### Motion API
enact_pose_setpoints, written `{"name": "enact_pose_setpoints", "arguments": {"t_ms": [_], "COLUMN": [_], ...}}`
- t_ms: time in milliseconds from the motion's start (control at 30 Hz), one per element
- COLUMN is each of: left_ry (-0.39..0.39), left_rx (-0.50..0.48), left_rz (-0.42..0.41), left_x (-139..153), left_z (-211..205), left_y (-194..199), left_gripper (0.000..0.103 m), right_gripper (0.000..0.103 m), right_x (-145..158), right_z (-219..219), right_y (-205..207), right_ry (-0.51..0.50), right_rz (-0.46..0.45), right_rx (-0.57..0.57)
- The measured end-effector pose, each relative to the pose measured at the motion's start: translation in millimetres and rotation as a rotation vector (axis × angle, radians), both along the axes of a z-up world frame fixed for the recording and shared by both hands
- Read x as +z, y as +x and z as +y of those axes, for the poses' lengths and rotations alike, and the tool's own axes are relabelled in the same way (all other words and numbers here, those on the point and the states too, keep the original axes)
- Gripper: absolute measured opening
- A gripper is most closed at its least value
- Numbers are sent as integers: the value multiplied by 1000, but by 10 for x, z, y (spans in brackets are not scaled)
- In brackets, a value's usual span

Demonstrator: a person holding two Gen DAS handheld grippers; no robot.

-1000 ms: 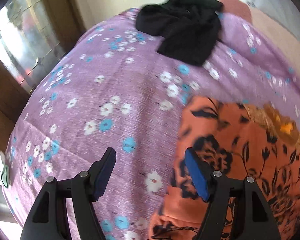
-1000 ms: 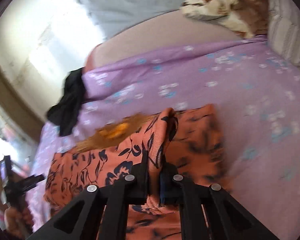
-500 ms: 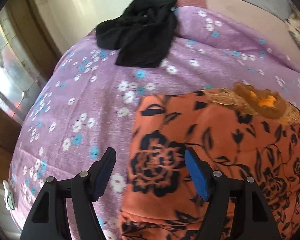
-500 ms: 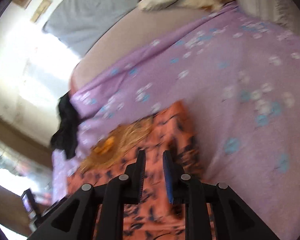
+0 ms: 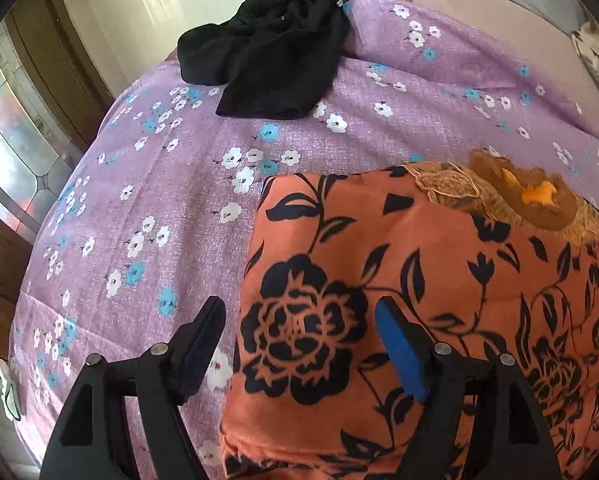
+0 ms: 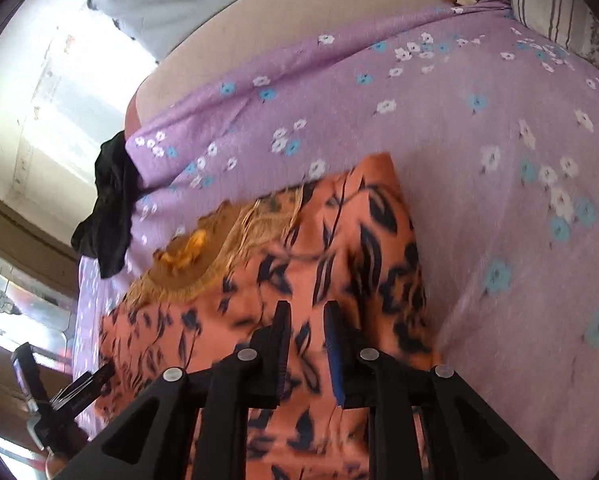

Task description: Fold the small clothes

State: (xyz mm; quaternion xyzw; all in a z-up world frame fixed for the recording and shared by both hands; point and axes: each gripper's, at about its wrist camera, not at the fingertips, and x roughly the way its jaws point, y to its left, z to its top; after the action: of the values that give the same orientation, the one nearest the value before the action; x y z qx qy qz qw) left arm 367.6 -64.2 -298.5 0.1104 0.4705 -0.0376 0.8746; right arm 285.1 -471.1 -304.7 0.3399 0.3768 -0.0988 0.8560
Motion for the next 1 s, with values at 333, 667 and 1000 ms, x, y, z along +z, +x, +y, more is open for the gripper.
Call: {"name": "enact_pose_setpoints", "arguments": {"t_ms": [333,667,1000], "left_ry": [-44,39,29], "left_rx": [23,-117,-129], "left_rz": [43,87,84], "left_x": [-31,-134,-158], "left_z": [5,-257,-197], "left_y": [56,-347,-568], "left_gripper": [86,86,86], "right_gripper": [20,21,20], "right_x": [35,-186,-255], "right_z": [15,619,671], "right_y": [126,-77,-327], "right_ry": [51,25,33], "right_rz": [0,191,182], "right_rx": [58,256,231]}}
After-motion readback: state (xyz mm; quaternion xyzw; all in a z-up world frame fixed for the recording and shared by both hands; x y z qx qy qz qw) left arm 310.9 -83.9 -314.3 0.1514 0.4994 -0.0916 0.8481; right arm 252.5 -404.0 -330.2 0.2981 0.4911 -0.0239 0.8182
